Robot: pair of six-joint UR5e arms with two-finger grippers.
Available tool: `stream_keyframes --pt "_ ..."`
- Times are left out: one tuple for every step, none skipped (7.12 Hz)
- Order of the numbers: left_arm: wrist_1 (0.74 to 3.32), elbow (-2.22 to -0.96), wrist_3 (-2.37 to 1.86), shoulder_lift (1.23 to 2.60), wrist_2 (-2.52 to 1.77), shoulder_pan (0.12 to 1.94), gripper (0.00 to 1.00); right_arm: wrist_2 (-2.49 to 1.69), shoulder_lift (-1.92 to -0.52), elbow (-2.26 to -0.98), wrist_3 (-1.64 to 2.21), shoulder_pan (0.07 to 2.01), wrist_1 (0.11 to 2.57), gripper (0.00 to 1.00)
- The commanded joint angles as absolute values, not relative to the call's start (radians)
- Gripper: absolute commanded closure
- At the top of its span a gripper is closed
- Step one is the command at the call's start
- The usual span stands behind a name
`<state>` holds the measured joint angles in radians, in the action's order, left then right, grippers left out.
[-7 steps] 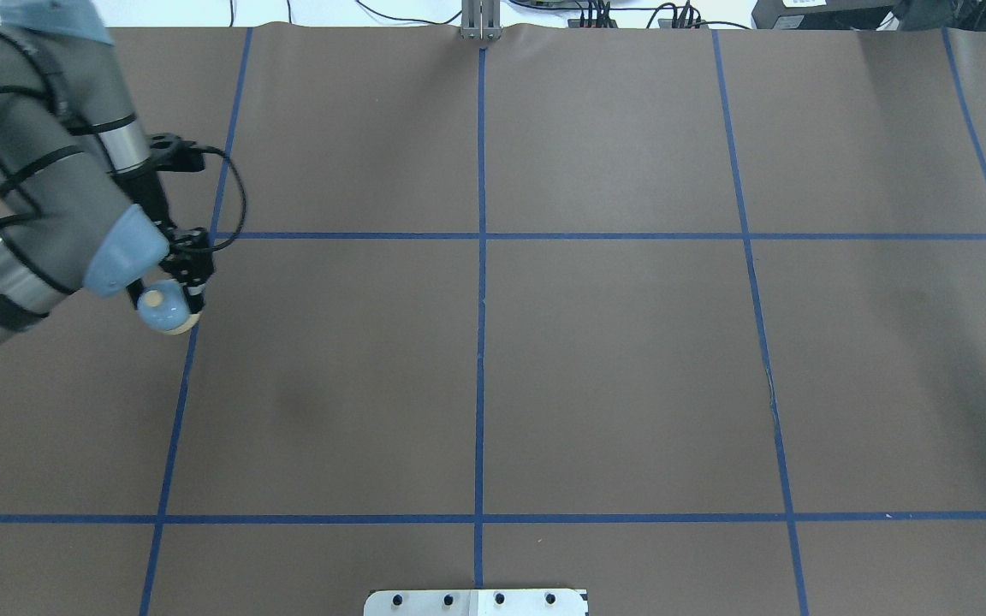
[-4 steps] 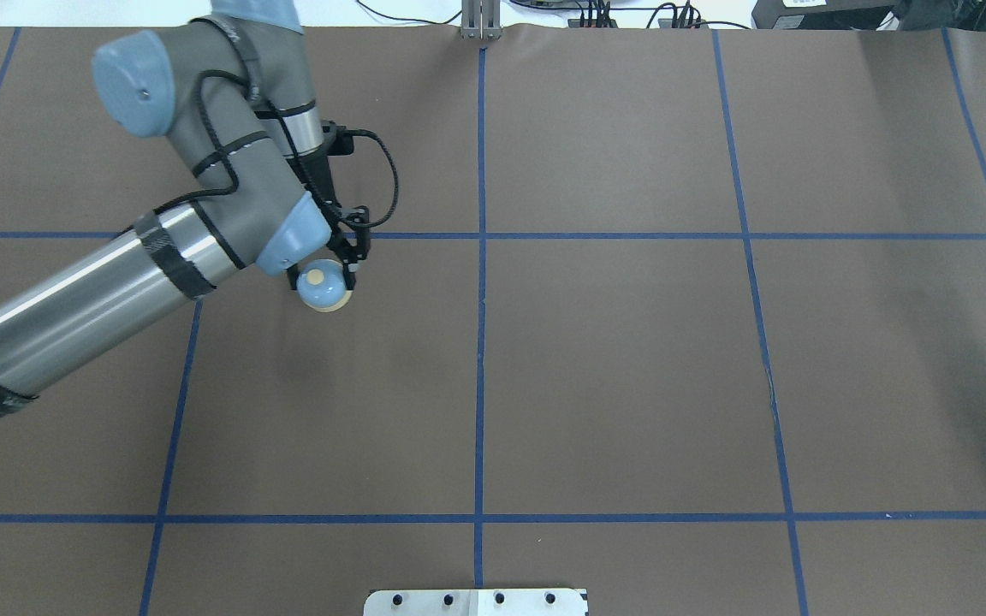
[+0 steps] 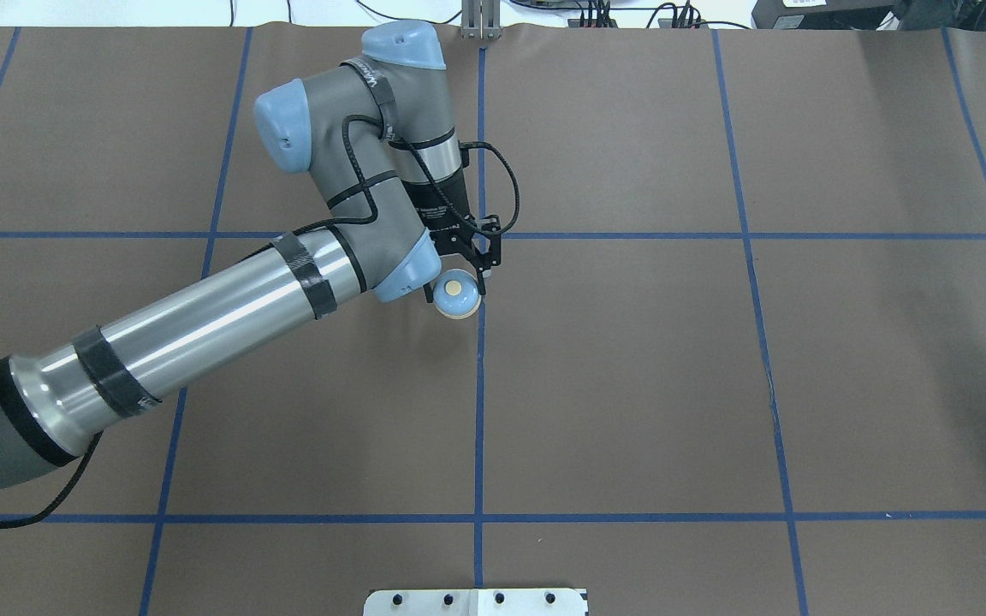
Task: Place and press bell with both arms
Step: 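Lower the held bell onto the grid center with the left gripper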
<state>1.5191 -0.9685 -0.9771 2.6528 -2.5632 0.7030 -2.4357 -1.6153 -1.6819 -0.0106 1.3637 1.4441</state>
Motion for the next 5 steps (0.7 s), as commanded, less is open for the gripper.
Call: stream_keyframes --pt "1.534 -0.933 -1.074 2.691 -2.557 0.667 0.69 -2.434 -1.612 -1.660 -0.011 1.362 1.443 0.00" --pt "1.535 -0.931 -1.075 2.691 -2.553 0.655 0.64 -2.434 -1.611 -1.658 -0.011 1.362 1.443 0.00" --pt "1.536 -0.931 -1.075 2.691 -2.553 0.655 0.63 -2.434 -1.611 -1.658 -0.011 1.364 1.443 0.00" --pt "1.537 -0.928 -1.074 2.688 -2.551 0.650 0.59 -2.434 -1.611 -1.658 -0.011 1.364 1.443 0.00" --pt "1.537 -0.928 -1.074 2.686 -2.551 0.650 0.59 -2.434 -1.611 -1.660 -0.011 1.364 1.443 0.00"
